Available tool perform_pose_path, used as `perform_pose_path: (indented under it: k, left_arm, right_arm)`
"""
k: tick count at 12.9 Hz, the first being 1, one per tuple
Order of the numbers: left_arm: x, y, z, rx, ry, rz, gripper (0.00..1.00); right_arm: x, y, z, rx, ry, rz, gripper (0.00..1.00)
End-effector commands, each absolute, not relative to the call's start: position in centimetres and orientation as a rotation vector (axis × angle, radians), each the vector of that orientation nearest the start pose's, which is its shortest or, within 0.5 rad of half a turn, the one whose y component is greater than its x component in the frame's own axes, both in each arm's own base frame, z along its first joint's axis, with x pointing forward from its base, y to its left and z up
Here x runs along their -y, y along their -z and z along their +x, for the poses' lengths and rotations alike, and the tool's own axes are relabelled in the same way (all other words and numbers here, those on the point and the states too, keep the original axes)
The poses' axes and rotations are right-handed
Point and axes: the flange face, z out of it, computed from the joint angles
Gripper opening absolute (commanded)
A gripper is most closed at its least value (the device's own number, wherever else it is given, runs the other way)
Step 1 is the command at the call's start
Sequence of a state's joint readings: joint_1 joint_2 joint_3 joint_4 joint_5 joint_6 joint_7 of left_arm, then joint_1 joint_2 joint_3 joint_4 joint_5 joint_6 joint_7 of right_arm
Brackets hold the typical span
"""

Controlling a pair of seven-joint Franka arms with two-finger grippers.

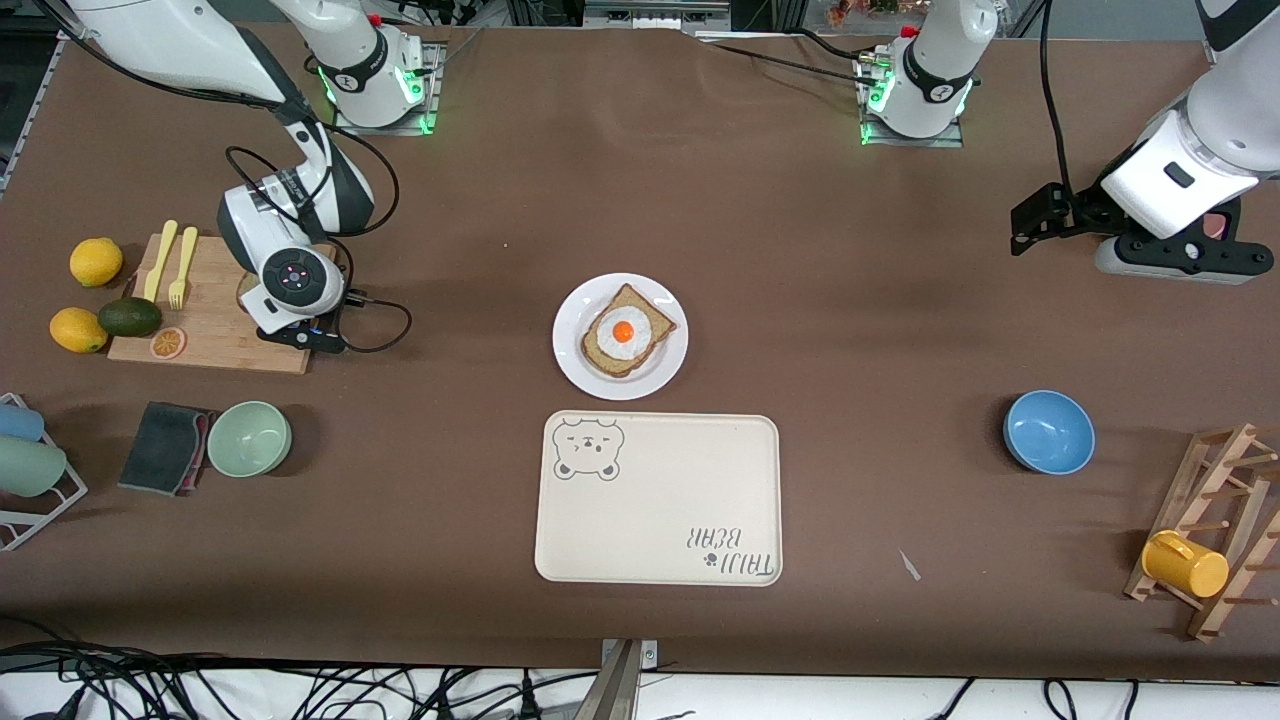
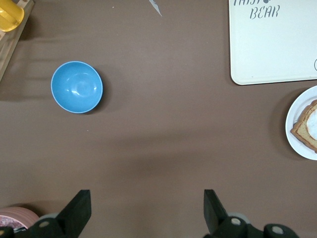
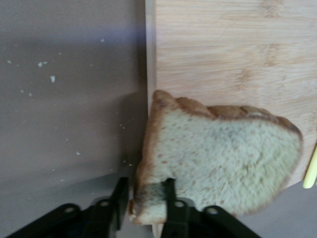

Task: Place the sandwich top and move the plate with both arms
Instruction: 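Grasp the bread slice edge with the right gripper and lift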

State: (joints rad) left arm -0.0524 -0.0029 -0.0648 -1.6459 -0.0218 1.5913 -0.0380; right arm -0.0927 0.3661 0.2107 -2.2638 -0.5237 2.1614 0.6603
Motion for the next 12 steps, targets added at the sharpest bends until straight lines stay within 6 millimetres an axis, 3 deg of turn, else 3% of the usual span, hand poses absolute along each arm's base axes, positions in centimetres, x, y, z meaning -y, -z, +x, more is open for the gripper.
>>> perform_pose_path:
  k: [1, 2, 7, 12]
  left_arm:
    - [6.6, -59.7, 54.5, -0.115, -0.089, -3.170, 1.00]
    - [6.6, -59.8, 54.5, -0.115, -0.087, -3.170, 1.00]
    - [6.6, -59.7, 54.5, -0.115, -0.089, -3.170, 1.00]
    - [6.5, -59.8, 54.5, -0.110, -0.087, -3.170, 1.00]
  right_arm:
    - [-4.5, -17.2, 47.8, -0.260, -0.520, -3.516, 0.04]
    - [-4.5, -17.3, 47.9, -0.255, -0.516, -3.518, 0.00]
    - [-5.6, -19.3, 48.5, -0.204, -0.462, -3.536, 0.00]
    - [-10.5, -27.1, 50.3, -0.117, -0.331, -3.611, 0.00]
